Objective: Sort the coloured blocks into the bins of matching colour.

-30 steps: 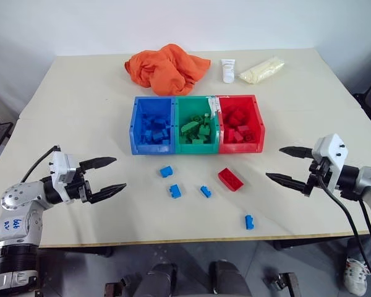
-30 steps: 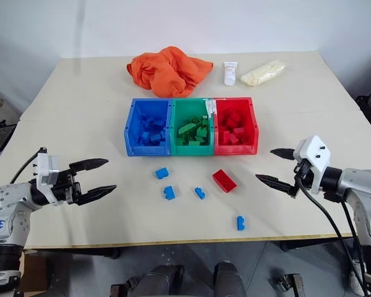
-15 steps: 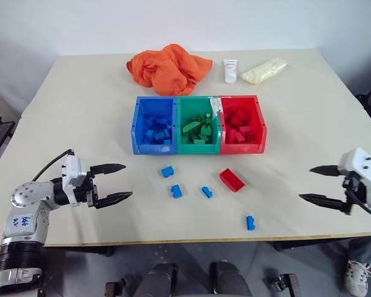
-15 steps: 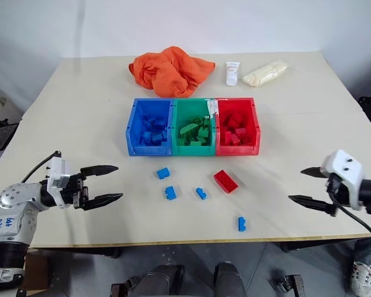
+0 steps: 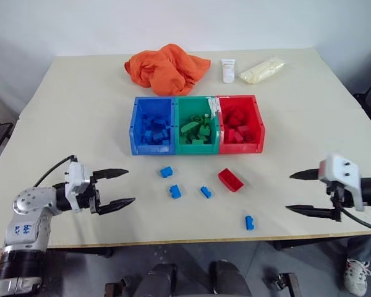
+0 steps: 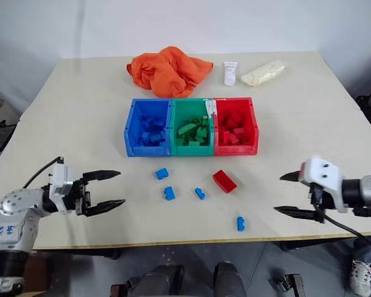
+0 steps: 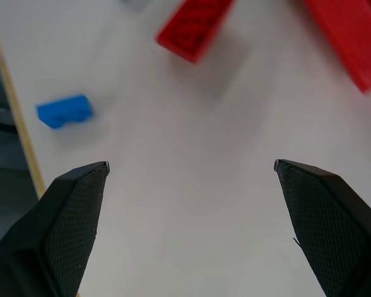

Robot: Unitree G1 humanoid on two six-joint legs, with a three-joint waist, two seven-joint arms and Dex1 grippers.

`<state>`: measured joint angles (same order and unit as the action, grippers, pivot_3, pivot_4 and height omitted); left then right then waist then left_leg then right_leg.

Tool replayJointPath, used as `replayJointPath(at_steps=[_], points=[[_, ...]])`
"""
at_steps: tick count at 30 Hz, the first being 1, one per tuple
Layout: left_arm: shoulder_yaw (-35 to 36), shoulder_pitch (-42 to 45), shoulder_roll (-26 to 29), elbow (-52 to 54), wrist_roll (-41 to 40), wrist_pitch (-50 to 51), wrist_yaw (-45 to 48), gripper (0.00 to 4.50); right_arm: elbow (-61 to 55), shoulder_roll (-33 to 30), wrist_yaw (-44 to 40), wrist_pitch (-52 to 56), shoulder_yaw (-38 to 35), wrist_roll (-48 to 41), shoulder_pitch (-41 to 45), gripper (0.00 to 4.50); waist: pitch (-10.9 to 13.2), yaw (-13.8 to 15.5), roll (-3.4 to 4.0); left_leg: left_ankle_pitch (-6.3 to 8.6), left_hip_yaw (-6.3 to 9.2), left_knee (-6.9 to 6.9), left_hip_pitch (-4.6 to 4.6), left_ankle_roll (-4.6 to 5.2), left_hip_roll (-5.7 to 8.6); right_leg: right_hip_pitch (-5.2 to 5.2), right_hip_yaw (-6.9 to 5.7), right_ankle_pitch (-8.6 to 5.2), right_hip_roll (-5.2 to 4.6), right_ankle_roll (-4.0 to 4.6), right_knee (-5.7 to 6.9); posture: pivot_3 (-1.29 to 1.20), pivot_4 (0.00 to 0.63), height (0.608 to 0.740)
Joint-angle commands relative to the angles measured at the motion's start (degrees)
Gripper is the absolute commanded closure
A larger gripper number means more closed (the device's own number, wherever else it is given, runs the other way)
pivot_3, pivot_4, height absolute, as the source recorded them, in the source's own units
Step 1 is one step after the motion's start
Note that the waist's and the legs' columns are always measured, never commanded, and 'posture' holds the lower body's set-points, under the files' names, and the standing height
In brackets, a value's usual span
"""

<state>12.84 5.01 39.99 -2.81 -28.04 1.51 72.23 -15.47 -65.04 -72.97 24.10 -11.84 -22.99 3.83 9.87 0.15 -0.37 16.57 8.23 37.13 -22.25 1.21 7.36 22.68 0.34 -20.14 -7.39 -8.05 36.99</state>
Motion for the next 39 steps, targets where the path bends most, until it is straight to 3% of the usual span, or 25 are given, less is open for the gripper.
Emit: replayJointPath(at_steps=[1, 12, 30, 39], points=[[2.0, -2.2, 0.2, 5.1, -2.1, 0.8, -1.6, 0.04, -3.1, 0.1, 0.2, 1.4, 3.4, -0.2, 2.7, 0.0, 0.0, 0.2, 0.0, 0.0, 0.01, 0.0, 0.01, 0.0, 0.0, -0.03, -0.01, 0.0, 0.0, 0.0, -0.04, 0.0, 0.15, 0.74], [1.4, -6.6, -1.6, 11.4, -2.9, 2.2, -5.4, 0.04, 1.0, 2.3, -1.6, -0.8, 13.6, 3.1, 11.3, 0.0, 0.0, 0.8, 0.0, 0.01, -0.04, -0.01, 0.0, 0.02, -0.01, -0.05, -0.01, 0.0, 0.01, 0.0, -0.15, 0.0, 0.15, 0.74], [2.5, -14.2, -2.0, 19.3, -4.6, 4.6, -9.2, 0.04, -1.4, 5.6, -6.8, -5.0, 23.3, 5.6, 10.3, 0.0, 0.0, 1.2, 0.01, 0.05, -0.06, -0.02, 0.01, 0.02, -0.03, -0.04, -0.01, 0.0, 0.03, 0.01, -0.18, 0.0, 0.15, 0.74], [4.2, -16.6, -1.4, 21.3, -5.3, 5.6, -10.1, 0.04, 6.0, 9.1, -6.2, -13.1, 26.1, 11.4, 11.5, 0.0, 0.0, 1.2, 0.0, 0.06, -0.06, -0.01, 0.06, 0.01, -0.06, -0.14, -0.01, -0.02, 0.07, 0.03, -0.3, 0.0, 0.15, 0.74]])
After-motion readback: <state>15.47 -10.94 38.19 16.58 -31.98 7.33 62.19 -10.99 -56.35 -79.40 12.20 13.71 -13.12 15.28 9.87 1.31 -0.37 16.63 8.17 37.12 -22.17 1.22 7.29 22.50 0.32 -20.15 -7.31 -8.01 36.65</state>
